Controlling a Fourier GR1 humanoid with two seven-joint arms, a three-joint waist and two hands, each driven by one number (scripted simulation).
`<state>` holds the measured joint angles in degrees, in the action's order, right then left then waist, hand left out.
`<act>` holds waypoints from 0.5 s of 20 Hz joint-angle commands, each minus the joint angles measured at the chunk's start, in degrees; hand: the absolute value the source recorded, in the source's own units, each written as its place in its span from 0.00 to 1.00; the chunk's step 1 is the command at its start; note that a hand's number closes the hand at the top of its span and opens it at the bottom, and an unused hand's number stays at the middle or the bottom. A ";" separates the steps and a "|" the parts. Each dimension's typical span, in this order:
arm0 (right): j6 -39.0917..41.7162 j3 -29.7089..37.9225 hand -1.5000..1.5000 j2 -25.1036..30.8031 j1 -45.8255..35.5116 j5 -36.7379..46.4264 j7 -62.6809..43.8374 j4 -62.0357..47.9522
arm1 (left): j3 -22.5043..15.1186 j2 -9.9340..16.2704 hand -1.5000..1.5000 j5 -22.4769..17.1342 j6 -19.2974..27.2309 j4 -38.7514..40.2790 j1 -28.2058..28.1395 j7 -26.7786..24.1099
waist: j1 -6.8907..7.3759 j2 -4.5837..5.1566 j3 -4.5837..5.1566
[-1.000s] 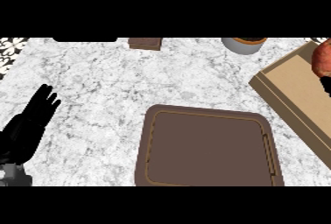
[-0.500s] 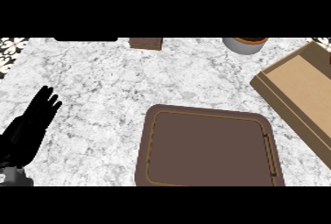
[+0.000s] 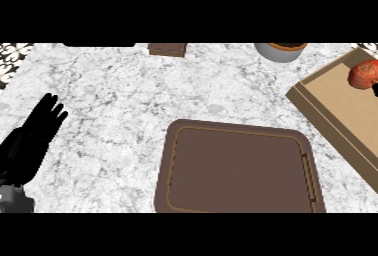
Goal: Pick the squash from the tray and place it in the cardboard box
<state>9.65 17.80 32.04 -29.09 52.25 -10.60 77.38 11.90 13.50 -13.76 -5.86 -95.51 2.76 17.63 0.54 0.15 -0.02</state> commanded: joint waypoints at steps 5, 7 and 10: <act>2.77 3.98 0.00 1.48 -2.85 -2.47 -0.29 -18.24 | -0.06 0.22 0.50 0.71 -0.65 0.80 0.20 -0.51 | 0.41 0.21 -0.02; -1.08 1.40 0.00 -1.33 0.90 -0.90 2.75 -18.94 | -0.73 -0.72 0.50 1.31 1.13 -1.03 0.62 1.70 | 0.00 0.02 -0.02; -0.17 1.91 0.00 -1.64 1.18 -4.43 7.05 -17.85 | 0.03 -0.84 0.50 1.30 -0.05 -0.33 -0.91 -0.70 | -0.18 -0.12 0.00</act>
<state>10.76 19.95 32.07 -28.66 49.47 -6.71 61.49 11.63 12.57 -12.47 -5.93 -94.55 2.41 16.11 0.44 0.14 -0.02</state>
